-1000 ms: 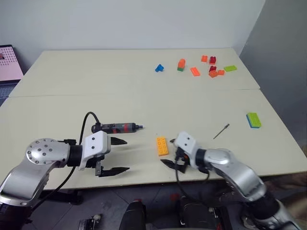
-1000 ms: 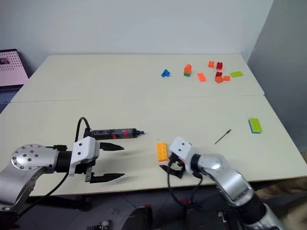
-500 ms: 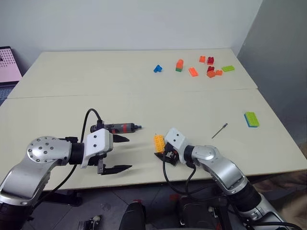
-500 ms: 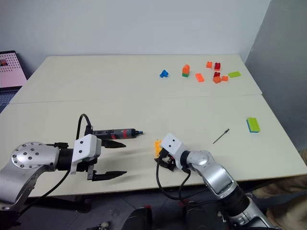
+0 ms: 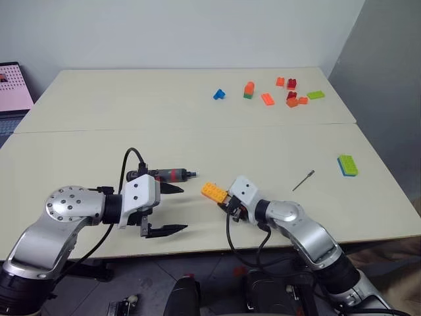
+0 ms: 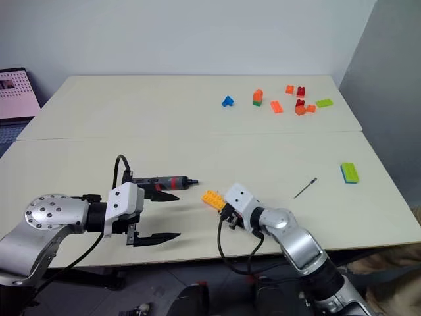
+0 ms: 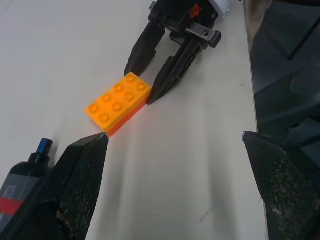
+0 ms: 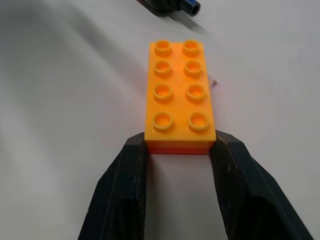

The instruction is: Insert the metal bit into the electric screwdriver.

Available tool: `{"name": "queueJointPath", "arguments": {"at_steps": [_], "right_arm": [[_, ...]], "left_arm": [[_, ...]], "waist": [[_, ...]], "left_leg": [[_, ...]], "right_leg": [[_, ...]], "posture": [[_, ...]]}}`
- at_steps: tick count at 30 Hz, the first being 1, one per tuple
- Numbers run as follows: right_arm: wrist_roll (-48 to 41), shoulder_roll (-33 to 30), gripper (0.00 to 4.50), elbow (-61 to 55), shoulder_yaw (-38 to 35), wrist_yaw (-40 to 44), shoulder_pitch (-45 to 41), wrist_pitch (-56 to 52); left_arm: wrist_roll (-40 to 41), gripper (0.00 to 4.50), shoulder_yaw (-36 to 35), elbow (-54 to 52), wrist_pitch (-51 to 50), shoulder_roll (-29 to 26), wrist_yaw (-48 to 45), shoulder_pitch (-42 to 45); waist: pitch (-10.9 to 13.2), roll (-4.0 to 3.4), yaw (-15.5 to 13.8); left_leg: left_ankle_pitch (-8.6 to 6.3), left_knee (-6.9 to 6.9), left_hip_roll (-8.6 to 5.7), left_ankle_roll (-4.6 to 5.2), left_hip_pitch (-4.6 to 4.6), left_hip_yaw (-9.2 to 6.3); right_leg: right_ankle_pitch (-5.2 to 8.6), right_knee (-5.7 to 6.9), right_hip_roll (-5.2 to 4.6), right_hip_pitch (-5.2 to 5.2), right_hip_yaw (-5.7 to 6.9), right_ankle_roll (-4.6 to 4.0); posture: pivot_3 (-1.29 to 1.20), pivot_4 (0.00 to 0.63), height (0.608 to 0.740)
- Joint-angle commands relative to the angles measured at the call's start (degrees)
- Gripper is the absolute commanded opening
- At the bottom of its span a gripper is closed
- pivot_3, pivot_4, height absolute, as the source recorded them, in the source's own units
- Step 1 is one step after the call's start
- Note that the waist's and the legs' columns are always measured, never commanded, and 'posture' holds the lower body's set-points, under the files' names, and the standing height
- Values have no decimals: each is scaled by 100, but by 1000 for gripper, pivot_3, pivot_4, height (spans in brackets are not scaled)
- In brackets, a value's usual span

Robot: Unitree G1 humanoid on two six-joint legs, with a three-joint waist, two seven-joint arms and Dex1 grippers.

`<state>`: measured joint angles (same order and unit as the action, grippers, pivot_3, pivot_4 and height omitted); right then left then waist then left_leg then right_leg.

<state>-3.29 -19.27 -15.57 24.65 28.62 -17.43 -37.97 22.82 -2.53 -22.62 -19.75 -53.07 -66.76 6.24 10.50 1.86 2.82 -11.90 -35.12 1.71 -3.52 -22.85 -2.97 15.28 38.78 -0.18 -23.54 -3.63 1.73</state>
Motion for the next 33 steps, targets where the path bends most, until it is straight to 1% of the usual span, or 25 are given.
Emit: {"name": "queueJointPath", "arguments": {"at_steps": [1, 2, 4, 5, 6, 9, 11, 13, 18, 21, 25, 27, 28, 33], "right_arm": [[-107, -242, 1448, -541, -863, -143, 258, -5], [-216, -313, 1448, -665, -1249, -182, 366, -47], [-308, -425, 1448, -809, -1795, -282, 513, -104], [-312, -465, 1448, -847, -1964, -331, 558, -122], [-310, -516, 1448, -869, -2147, -388, 606, -132], [-218, -774, 1448, -702, -3089, -696, 837, 1], [-93, -1019, 1447, -451, -3652, -841, 1157, 259], [-115, -1100, 1447, -124, -4112, -969, 1409, 453], [-166, -1119, 1447, 460, -4643, -1216, 1556, 672], [-351, -1050, 1447, 562, -4734, -1236, 1405, 512], [-553, -968, 1447, 740, -4812, -1254, 1237, 316], [-665, -942, 2169, 757, -4863, -1255, 1196, 230], [-719, -939, 2329, 749, -4882, -1243, 1184, 197], [-913, -1002, 3638, 553, -5011, -1203, 1272, 97]], "left_arm": [[410, 4500, -13, -282, -290, 225, 170, 273], [514, 4500, 38, -391, -367, 324, 213, 382], [624, 4500, 131, -518, -468, 481, 296, 560], [645, 4500, 161, -548, -503, 539, 333, 622], [632, 4500, 211, -556, -526, 598, 377, 694], [730, 4500, 434, -556, -742, 950, 601, 1029], [669, 4500, 585, -524, -744, 1040, 582, 1112], [561, 4500, 706, -469, -662, 1078, 549, 1151], [558, 4500, 858, -363, -699, 1195, 561, 1353], [540, 4500, 878, -310, -678, 1191, 506, 1410], [502, 4500, 874, -255, -620, 1175, 471, 1412], [489, 4500, 847, -267, -613, 1164, 487, 1376], [481, 4500, 832, -271, -612, 1157, 502, 1356], [332, 4500, 729, -176, -656, 1167, 779, 1338]], "waist": [[0, 0, -19], [1, 0, -19], [2, 3, -47], [1, 3, -49], [1, 3, -48], [1, 2, -51], [1, 2, -57], [1, 2, -63], [1, 2, 5], [1, 1, 60], [1, 1, 60], [2, 1, 52], [2, 1, 46], [2, 1, 39]], "left_leg": [[0, 0, 0, 0, -1, 0], [0, 0, 0, 0, -2, 0], [0, 0, -1, 0, -6, -1], [0, 0, -2, 0, -7, 0], [0, 0, -2, 0, -6, 0], [0, 1, -2, 0, -2, 1], [0, 1, -2, 0, -4, 1], [0, 1, -3, 0, -4, 3], [0, 2, -3, 1, 0, 7], [0, 0, -3, 1, 10, 12], [1, -1, -3, 1, 18, 13], [1, -1, -3, 1, 15, 13], [1, -1, -4, 1, 13, 13], [0, 0, -4, 1, 3, 13]], "right_leg": [[0, -1, 0, 0, 0, 0], [0, -2, 0, 0, -1, 1], [-1, -4, 0, -1, 1, 2], [-2, -6, 0, -1, 0, 4], [-14, -7, 0, 1, 0, 25], [-14, -5, 1, 2, -1, 26], [-15, -7, 1, 2, -1, 26], [-15, -11, 1, 3, -4, 27], [-15, -8, 2, 3, -9, 26], [-12, 0, 3, 6, -18, 21], [-10, 2, 5, 13, -22, 16], [-10, 0, 5, 13, -22, 16], [-10, -3, 5, 13, -23, 16], [-15, -19, 4, 13, -21, 27]], "posture": [[0, 150, 740], [0, 150, 740], [0, 150, 740], [0, 150, 740], [0, 150, 740], [0, 150, 740], [0, 150, 740], [0, 150, 740], [0, 150, 740], [0, 150, 740], [0, 150, 740], [0, 150, 740], [0, 150, 740], [0, 150, 740]]}}
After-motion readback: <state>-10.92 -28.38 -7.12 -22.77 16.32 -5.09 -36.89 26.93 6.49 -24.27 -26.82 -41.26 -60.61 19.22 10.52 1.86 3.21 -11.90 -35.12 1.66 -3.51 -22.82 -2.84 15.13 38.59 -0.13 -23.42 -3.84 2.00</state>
